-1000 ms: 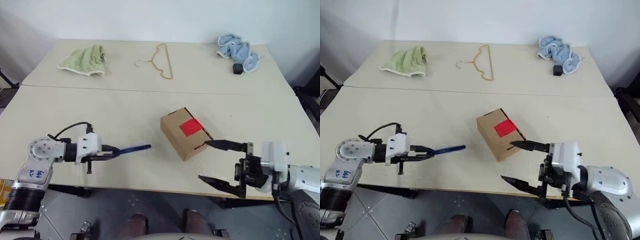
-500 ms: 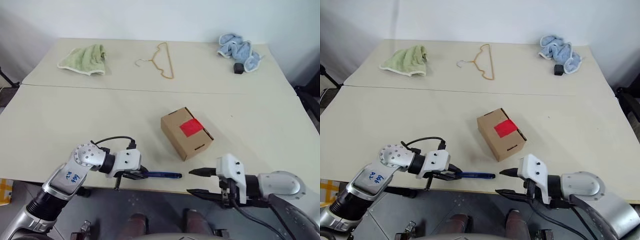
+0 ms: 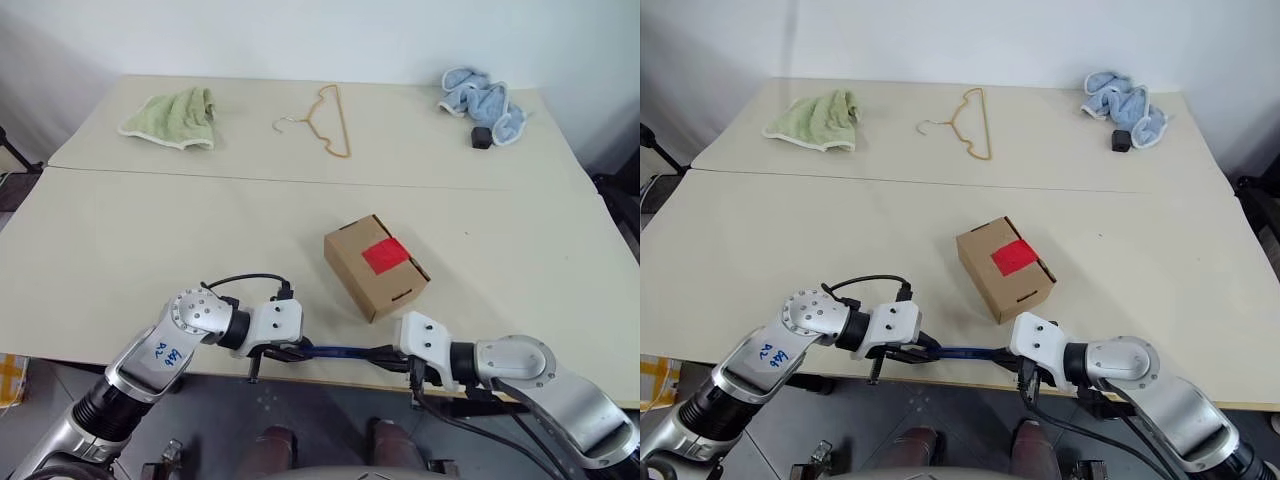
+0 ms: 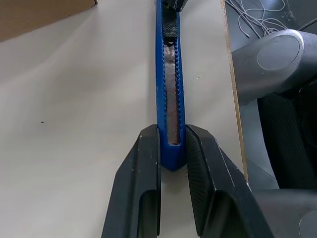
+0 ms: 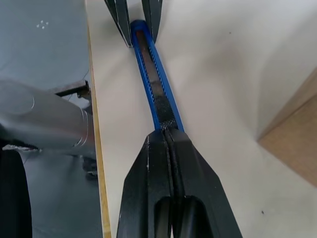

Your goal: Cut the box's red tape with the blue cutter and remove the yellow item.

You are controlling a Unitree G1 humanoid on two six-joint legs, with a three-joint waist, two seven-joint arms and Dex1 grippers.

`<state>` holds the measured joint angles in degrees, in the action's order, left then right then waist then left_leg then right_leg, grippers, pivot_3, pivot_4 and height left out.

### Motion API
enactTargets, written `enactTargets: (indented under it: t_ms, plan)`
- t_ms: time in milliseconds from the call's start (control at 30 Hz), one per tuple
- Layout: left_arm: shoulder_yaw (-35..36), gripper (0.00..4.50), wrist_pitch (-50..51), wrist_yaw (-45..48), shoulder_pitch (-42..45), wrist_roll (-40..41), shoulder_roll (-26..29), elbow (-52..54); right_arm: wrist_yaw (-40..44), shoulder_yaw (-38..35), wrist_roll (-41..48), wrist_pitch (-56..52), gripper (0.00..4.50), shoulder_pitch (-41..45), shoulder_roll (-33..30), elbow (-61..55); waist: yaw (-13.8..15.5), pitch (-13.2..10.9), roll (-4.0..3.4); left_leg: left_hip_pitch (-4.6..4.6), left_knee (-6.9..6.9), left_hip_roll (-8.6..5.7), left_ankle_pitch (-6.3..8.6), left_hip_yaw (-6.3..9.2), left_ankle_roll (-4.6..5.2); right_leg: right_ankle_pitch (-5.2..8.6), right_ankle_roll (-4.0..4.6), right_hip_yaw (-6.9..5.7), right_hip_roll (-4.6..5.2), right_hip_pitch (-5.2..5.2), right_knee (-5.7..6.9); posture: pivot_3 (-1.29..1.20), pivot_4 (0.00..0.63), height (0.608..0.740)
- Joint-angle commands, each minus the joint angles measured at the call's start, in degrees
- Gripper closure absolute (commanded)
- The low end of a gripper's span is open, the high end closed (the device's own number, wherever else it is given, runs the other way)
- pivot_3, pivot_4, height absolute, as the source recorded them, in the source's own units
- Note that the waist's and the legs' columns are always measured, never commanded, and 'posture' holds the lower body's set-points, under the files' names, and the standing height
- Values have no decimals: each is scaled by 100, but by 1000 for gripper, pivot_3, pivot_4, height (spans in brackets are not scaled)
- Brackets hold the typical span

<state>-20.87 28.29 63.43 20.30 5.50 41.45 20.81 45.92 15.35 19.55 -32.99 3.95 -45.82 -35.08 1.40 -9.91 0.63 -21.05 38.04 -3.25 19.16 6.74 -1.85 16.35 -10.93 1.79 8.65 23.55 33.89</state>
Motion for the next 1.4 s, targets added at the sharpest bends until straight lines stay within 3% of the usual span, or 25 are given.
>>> enactTargets:
  t_ms: [33,633,733,833,933,1033,1100,1200,1333,1400]
  plan:
    - [-161,4090,33,-8,-28,-59,10,100,-51,71,-106,-80,4462,110,132,92,0,0,0,1,1,0,0,0,0,0,1,0,0,0,0,0,150,740]
    - [-237,4090,67,-78,146,-90,-145,-14,-4,778,-504,-194,4462,653,731,524,10,3,1,7,2,-1,0,2,-1,-1,2,0,1,-7,2,0,150,740]
    - [-182,4090,-25,-108,128,-113,-138,-20,168,383,23,-341,4462,518,725,224,20,2,1,7,3,-2,0,3,-1,-1,2,0,1,-8,3,0,150,740]
    - [30,4090,-618,-54,-117,-115,48,-87,280,-600,892,-577,4462,148,586,-337,8,1,-1,-2,3,-2,0,6,0,-3,2,-2,1,-5,13,0,150,740]
    - [431,4090,-1698,-77,-392,-26,146,-212,456,-1877,2624,-1602,3864,-323,67,-930,-4,-2,-6,-6,-2,1,2,6,-2,-3,3,-1,1,1,8,0,150,740]
    - [891,4090,-2753,-213,-633,131,66,-444,-477,-3036,4303,-2231,2973,-450,-31,-855,-5,-2,-5,-5,-6,11,5,6,-6,-5,7,-4,-5,1,-4,0,150,740]
    - [1054,4090,-3307,-214,-734,139,73,-576,-976,-3412,5195,-2634,2267,-468,-326,-703,7,-3,-6,-2,-4,16,5,2,-8,-8,13,-4,-6,1,-14,0,150,740]
    - [1129,4090,-3699,-184,-736,200,-4,-680,-1756,-3528,6337,-2992,1302,-476,-831,-419,13,-3,-6,-2,-2,15,6,0,-7,-8,14,-3,-5,-1,-14,0,150,740]
    - [1076,4090,-3853,-318,-508,193,-266,-750,-2924,-3014,7485,-2861,40,-96,-1056,-124,12,-4,-4,-6,1,13,6,-3,-6,-9,13,-4,-4,0,-14,0,150,740]
    - [1027,4090,-3801,-344,-437,163,-359,-745,-3545,-2606,7731,-2818,40,182,-1065,-25,8,-5,-3,-6,4,13,6,-4,-6,-9,12,-4,-5,1,-14,0,150,740]
